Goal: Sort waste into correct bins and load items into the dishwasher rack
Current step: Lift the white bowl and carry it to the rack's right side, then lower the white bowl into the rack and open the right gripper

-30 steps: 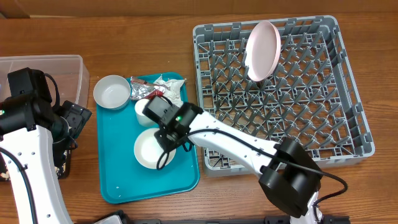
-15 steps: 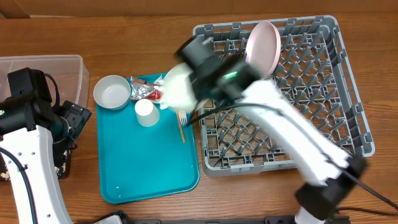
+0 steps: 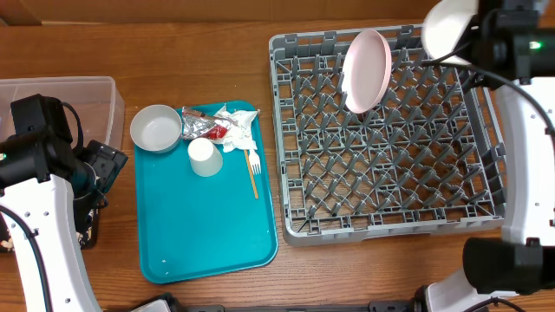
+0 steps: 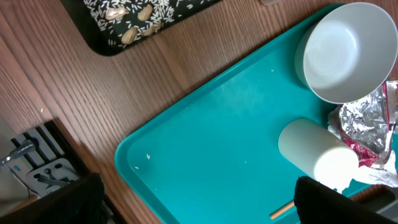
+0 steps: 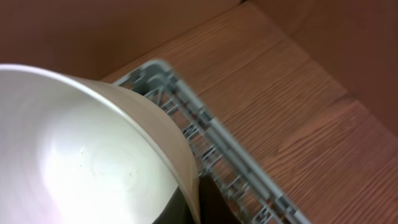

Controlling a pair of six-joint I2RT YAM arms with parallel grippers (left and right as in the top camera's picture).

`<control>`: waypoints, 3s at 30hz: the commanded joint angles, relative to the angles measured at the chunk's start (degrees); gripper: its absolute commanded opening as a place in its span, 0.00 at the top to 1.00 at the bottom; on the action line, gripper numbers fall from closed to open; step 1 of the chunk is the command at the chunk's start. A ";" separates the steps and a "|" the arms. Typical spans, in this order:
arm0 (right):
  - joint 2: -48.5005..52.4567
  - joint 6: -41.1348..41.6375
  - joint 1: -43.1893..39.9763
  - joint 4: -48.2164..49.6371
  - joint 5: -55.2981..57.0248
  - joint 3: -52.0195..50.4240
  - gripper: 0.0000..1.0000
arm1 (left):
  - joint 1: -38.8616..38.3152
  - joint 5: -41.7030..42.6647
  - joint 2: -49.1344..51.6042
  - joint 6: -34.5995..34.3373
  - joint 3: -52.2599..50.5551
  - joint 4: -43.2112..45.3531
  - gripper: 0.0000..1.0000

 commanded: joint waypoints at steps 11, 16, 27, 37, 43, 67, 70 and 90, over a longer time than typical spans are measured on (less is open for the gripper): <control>6.14 0.15 -3.61 12.24 23.15 -15.17 0.96 | 0.24 0.15 0.35 -0.55 0.63 0.04 0.00; 6.14 0.37 -3.61 16.70 29.81 -22.47 0.96 | 0.24 0.15 0.35 -0.55 0.63 0.04 0.00; 6.84 0.09 -3.72 21.57 36.87 -28.17 0.96 | 0.24 0.15 0.35 -0.55 0.63 0.04 0.00; 11.98 0.15 -3.65 20.92 36.81 -28.33 0.96 | 0.24 0.15 0.35 -0.55 0.63 0.04 0.00; 12.46 0.15 -3.61 20.96 36.74 -28.33 0.96 | 0.24 0.15 0.35 -0.55 0.63 0.07 0.00; 12.44 -0.11 8.81 16.44 38.73 -28.30 0.95 | 0.24 0.15 0.35 -0.55 0.63 0.04 0.00; 12.44 -0.09 8.72 17.00 39.98 -28.30 0.96 | 0.24 0.15 0.35 -0.55 0.63 0.04 0.00; 6.62 -1.46 6.75 13.70 11.72 -14.71 0.33 | 0.24 0.15 0.35 -0.55 0.63 0.04 0.00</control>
